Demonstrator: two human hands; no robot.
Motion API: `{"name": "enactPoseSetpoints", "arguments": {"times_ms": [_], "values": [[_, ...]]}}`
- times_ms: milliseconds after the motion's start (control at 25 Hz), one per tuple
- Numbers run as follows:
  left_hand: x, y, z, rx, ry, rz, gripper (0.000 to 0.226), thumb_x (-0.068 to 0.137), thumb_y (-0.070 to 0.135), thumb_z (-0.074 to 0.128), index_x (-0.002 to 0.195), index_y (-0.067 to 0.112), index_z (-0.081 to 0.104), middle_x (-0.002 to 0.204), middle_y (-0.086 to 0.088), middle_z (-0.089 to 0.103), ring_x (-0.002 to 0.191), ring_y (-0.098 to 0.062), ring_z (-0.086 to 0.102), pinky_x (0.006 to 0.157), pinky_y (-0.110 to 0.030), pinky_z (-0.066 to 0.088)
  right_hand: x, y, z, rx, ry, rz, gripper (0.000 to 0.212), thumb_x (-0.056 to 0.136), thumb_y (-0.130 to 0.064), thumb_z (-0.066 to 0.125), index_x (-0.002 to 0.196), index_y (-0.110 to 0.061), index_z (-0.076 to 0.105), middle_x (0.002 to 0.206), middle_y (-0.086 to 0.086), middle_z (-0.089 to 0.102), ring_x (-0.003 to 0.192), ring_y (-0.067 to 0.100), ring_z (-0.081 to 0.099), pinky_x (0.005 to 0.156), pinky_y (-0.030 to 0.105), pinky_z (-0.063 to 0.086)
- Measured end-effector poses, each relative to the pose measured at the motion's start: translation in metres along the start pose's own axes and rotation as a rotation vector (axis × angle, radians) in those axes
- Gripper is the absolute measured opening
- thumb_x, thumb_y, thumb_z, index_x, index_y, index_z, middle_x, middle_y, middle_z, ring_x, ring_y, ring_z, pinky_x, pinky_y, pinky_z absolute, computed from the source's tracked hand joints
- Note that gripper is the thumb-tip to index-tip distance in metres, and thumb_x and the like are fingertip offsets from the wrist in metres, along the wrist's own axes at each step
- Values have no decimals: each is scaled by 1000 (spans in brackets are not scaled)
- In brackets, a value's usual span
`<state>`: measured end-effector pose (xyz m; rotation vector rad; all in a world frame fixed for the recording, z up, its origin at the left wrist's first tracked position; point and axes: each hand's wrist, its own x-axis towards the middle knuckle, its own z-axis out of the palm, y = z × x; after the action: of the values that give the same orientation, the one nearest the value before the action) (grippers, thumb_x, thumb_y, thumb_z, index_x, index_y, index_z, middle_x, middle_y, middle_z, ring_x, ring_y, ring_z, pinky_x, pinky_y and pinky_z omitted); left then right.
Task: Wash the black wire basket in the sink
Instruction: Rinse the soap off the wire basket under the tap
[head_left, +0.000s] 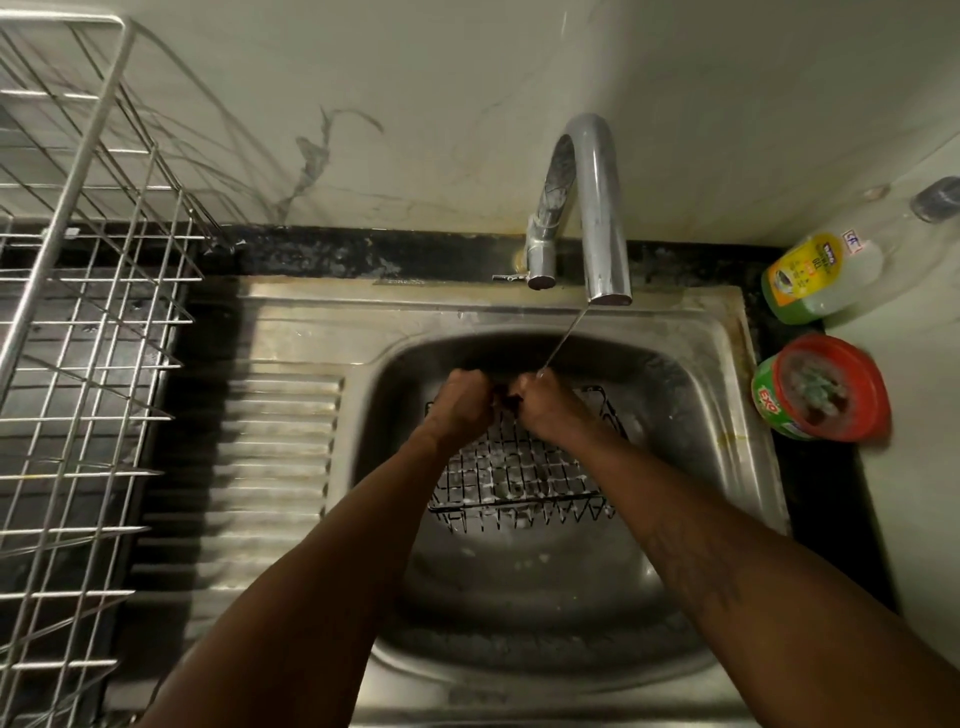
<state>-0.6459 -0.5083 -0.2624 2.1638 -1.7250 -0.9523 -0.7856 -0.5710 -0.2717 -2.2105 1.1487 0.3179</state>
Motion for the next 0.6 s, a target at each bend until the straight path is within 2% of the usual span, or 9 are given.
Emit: {"name": "enactPoseSetpoints", "arguments": {"times_ms": [80, 160, 240, 320, 360, 440, 520, 600], "values": [[4, -4, 0, -44, 12, -12, 18, 96, 2, 55, 99, 4, 72, 90, -11, 73, 76, -18, 67, 66, -24, 53, 2, 9, -1, 32, 22, 31, 20, 100, -30, 52, 85, -33, 64, 86, -6, 63, 78, 13, 63, 71, 39, 58], [5, -1, 0, -26, 8, -10, 18, 97, 5, 53, 92, 4, 71, 82, -7, 70, 70, -14, 64, 60, -17, 48, -2, 16, -3, 24, 104, 102, 19, 99, -42, 51, 92, -35, 67, 89, -7, 65, 86, 17, 65, 75, 37, 56], [6, 5, 0, -30, 4, 5, 21, 99, 6, 52, 85, 7, 68, 77, -4, 66, 65, -11, 61, 56, -14, 44, -8, 14, -2, -72, 176, 182, 14, 100, -33, 54, 103, -32, 68, 100, -1, 65, 101, 24, 62, 84, 38, 52], [6, 8, 2, -57, 1, 32, 22, 99, 7, 51, 87, 7, 69, 77, -4, 66, 66, -13, 63, 60, -19, 51, -10, 12, 2, -153, 194, 205, 19, 102, -24, 52, 116, -23, 65, 114, 8, 63, 113, 31, 57, 92, 40, 47], [5, 7, 2, -60, 1, 38, 21, 99, 6, 51, 91, 7, 70, 78, -2, 66, 67, -13, 64, 61, -19, 51, -10, 13, 1, -145, 187, 183, 20, 102, -24, 51, 117, -22, 64, 115, 9, 63, 113, 31, 57, 91, 39, 47], [3, 1, 1, -47, 7, 51, 21, 98, 5, 50, 101, 9, 71, 83, -1, 68, 68, -10, 63, 60, -13, 46, -6, 13, 1, -71, 176, 63, 22, 102, -34, 47, 103, -28, 68, 102, 7, 67, 99, 27, 64, 79, 36, 52], [0, -3, -3, -32, 33, 67, 22, 97, 3, 51, 104, 9, 70, 88, -5, 72, 69, -8, 62, 62, -13, 45, -8, 6, 1, -14, 157, -64, 30, 102, -39, 43, 94, -30, 71, 91, 0, 69, 85, 19, 65, 78, 41, 54], [-2, -7, -7, -27, 46, 65, 22, 97, 1, 51, 106, 8, 70, 88, -4, 71, 67, -5, 58, 61, -13, 43, -11, 1, -3, -23, 121, -142, 27, 103, -31, 47, 104, -27, 74, 96, 3, 72, 82, 17, 65, 78, 38, 54]]}}
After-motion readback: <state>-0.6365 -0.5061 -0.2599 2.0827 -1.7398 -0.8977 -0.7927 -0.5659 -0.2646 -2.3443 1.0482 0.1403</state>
